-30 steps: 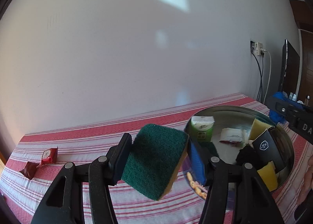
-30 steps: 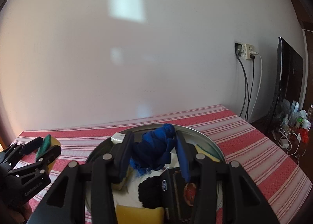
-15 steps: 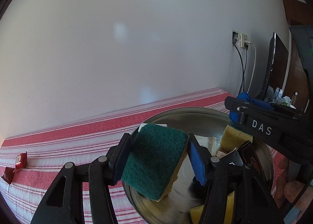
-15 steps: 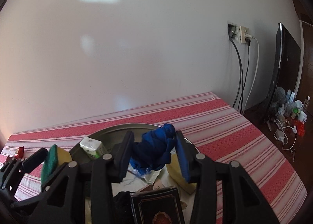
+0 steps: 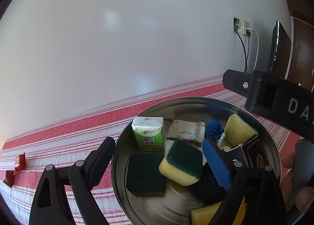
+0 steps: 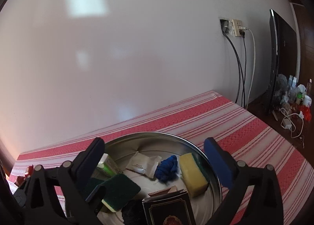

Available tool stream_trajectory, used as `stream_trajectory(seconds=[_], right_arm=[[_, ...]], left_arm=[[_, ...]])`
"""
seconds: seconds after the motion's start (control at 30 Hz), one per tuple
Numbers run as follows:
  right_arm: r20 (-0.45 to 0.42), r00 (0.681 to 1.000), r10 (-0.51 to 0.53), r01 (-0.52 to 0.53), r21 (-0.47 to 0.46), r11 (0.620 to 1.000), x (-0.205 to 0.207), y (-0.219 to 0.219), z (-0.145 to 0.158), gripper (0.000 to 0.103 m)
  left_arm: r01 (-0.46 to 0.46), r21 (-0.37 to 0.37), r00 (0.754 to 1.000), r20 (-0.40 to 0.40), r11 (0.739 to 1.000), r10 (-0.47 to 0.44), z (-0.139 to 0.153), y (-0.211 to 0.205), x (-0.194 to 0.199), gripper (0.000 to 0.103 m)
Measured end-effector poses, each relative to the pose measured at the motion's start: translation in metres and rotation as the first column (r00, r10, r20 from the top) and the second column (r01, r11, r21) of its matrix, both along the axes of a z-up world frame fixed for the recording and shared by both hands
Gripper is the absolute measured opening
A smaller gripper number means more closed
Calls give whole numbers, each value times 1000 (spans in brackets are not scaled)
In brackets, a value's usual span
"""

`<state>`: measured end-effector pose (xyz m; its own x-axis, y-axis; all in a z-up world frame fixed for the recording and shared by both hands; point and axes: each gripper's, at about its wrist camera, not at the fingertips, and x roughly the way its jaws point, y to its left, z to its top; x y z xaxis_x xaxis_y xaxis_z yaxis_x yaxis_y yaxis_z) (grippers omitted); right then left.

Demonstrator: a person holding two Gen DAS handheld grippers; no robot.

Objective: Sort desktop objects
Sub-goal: 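Open both grippers over the tin to release the sponge and knit ball, then withdraw both grippers from the tin toward the red snack packets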

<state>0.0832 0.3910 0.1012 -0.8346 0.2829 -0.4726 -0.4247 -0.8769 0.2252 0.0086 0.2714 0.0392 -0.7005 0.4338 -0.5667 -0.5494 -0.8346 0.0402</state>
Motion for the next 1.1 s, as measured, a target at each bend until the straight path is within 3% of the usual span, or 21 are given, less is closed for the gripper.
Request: stream_trajectory(seconds=[0.1, 0.27, 0.4, 0.6, 0.77, 0.87, 1.1], right_arm=[[-3, 1000, -26, 26, -39, 999, 5, 0, 0, 103], [81, 994, -79, 85, -72, 994, 6, -2, -2, 103], [38, 997, -67, 71, -101, 992, 16, -12, 0, 103], [-103, 994, -36, 38, 15, 999, 31, -61, 12, 103], [-278, 961, 13, 30, 151, 988, 41, -116, 14, 103], [-305, 951, 54, 15, 219, 976, 33, -147, 10, 103], [-276, 947, 165, -107, 215, 971, 0, -197, -9, 103]], left_arm=[[-13, 6, 1000, 6, 1000, 13, -1, -6, 1, 92], [-30, 13, 1000, -4, 999, 30, -1, -22, 8, 92], [-49, 32, 999, -4, 998, 49, -3, -41, 9, 92], [-123, 72, 991, -37, 990, 126, -1, -83, 5, 92], [-213, 62, 970, -110, 975, 219, 1, -127, -1, 92], [-259, 51, 956, -129, 964, 264, -4, -155, -7, 92], [-363, 7, 916, -177, 932, 359, -15, -210, -25, 92]])
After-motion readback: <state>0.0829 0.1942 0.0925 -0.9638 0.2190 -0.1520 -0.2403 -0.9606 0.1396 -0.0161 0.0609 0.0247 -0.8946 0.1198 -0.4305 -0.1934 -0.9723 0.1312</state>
